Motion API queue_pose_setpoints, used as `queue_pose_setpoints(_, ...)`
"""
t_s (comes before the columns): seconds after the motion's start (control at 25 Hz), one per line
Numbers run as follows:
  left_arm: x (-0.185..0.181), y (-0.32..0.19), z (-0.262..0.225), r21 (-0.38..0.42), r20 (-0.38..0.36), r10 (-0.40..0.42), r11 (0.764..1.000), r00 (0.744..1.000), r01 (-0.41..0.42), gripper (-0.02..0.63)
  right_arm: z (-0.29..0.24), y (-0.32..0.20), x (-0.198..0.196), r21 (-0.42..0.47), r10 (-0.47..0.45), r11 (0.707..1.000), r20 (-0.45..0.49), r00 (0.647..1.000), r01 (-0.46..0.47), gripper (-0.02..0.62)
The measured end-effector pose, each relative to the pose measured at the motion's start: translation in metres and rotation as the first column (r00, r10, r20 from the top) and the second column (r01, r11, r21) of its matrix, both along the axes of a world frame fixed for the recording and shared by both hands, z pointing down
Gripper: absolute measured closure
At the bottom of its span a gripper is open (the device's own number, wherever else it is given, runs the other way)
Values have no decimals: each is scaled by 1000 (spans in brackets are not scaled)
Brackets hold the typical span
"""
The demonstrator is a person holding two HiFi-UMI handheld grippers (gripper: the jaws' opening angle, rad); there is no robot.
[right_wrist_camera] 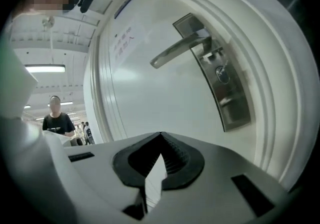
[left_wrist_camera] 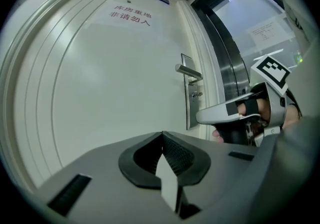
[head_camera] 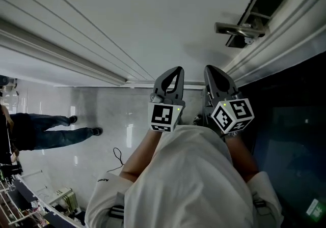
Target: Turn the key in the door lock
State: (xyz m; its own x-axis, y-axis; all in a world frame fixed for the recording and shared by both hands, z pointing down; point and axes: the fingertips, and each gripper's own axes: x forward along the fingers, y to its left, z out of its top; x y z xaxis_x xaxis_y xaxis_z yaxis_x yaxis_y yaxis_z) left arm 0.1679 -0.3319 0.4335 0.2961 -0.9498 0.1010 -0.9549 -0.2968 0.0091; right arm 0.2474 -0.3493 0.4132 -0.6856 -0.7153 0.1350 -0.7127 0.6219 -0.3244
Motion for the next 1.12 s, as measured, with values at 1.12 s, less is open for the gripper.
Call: queue_pose_setpoints(1.12, -77, 58, 9, -29, 2, -167, 985, 986, 167, 597, 9, 56, -86, 100, -160, 980, -113, 981, 172, 594)
